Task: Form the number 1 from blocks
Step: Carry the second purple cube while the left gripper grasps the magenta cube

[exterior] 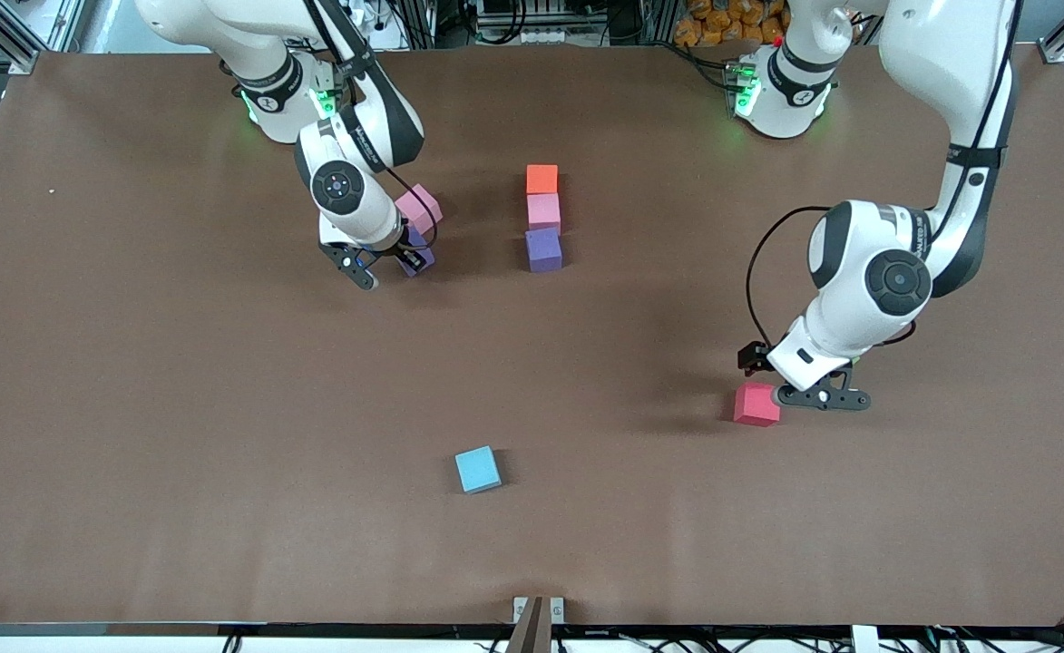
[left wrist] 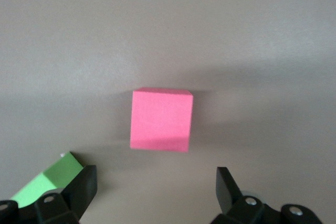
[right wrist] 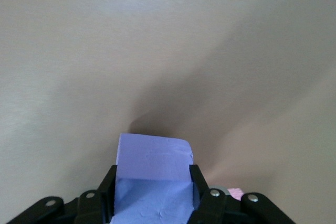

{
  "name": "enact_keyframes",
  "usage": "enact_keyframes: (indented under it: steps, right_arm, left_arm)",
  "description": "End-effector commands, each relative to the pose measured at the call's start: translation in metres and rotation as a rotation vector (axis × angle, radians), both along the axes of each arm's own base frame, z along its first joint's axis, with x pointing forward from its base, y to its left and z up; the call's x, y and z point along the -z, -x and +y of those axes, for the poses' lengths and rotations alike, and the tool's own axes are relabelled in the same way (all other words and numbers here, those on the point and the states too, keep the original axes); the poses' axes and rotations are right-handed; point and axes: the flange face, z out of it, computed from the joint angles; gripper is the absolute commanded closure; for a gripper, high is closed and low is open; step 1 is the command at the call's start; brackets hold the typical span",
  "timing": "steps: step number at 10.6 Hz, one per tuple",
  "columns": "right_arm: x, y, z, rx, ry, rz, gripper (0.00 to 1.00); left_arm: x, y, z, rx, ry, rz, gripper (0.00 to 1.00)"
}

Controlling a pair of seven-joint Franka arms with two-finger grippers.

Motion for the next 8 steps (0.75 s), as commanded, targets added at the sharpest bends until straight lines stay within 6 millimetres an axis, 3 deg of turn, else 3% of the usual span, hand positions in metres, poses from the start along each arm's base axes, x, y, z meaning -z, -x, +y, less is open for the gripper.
enact_keyframes:
  steps: [1,4,8]
  right_arm:
    - [-0.032,-0.022,0.017,-0.064,-0.034,-0.068,0.45]
    - [-0.073,-0.051,0.066,-0.338,0.01,-0.23,0.45]
    - [-0.077,-0.08,0.123,-0.624,0.025,-0.318,0.45]
  left_arm:
    - [0.016,-0.026,0.013,0.049,-0.032,-0.011,0.0]
    - [0.032,-0.04,0.005,0.036,-0.029,-0.012,0.0]
    - [0.046,-0.04,0.003,0.013,-0.005,0.007,0.0]
